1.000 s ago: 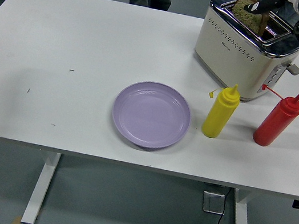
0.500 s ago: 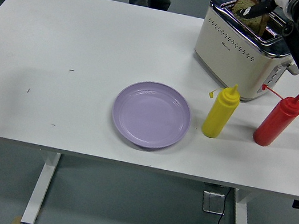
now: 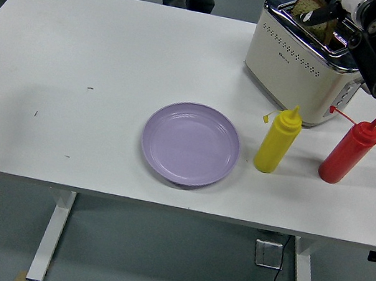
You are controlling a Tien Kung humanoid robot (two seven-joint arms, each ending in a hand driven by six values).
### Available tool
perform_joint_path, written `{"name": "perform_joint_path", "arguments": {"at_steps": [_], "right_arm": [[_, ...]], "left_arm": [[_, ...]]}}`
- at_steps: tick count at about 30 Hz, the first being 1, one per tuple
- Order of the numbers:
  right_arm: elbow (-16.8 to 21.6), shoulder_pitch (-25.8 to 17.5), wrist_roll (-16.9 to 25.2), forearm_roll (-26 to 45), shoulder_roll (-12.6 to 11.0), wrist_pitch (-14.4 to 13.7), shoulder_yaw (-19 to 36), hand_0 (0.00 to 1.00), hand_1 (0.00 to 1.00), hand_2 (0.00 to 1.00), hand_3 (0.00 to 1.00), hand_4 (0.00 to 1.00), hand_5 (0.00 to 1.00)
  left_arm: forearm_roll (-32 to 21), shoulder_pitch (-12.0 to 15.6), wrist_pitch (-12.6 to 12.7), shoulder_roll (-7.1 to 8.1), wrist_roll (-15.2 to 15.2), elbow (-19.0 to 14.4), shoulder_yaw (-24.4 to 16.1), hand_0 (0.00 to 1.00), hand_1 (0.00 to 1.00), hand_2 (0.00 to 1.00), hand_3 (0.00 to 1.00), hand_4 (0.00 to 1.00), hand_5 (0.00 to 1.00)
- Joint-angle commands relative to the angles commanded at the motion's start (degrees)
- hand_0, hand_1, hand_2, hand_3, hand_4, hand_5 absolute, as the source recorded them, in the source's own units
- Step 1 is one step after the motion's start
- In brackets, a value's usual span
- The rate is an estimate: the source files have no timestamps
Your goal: Push plate across desktop,pick up the break from the machine,place the break in the plate
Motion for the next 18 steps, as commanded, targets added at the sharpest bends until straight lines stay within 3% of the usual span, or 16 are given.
{"name": "perform_joint_path", "arguments": {"at_steps": [10,11,16,17,18], "right_arm": [[-1.3,-0.14,0.3,1.67,0.66,-1.28,-1.32,0.329,0.399,0.45,0.64,0.62,0.191],[-1.43,-0.16,0.38,1.81,0.7,-1.57,-1.5,0.298,0.38,0.435,0.585,0.543,0.114],[-1.69,-0.32,0.57,2.13,0.68,-2.91,-1.82,0.298,0.38,0.435,0.585,0.543,0.114],[-1.72,-0.35,0.6,2.14,0.66,-3.03,-1.84,0.263,0.354,0.409,0.515,0.47,0.064],[-1.77,-0.4,0.62,2.13,0.66,-3.12,-1.86,0.263,0.354,0.409,0.515,0.47,0.064]], "left_arm": [[-0.03,-0.13,0.0,0.01,-0.03,-0.01,-0.03,0.829,0.824,0.865,0.827,0.657,0.998],[-0.03,-0.13,0.0,0.01,-0.03,0.0,-0.03,0.829,0.823,0.865,0.827,0.657,0.998],[-0.05,-0.13,0.0,0.01,-0.06,0.03,0.0,0.829,0.823,0.865,0.827,0.657,0.998],[-0.06,-0.13,0.0,0.02,-0.06,0.03,0.0,0.829,0.823,0.864,0.828,0.657,0.998],[-0.06,-0.13,0.0,0.03,-0.06,0.03,-0.01,0.829,0.823,0.864,0.828,0.657,0.998]]}}
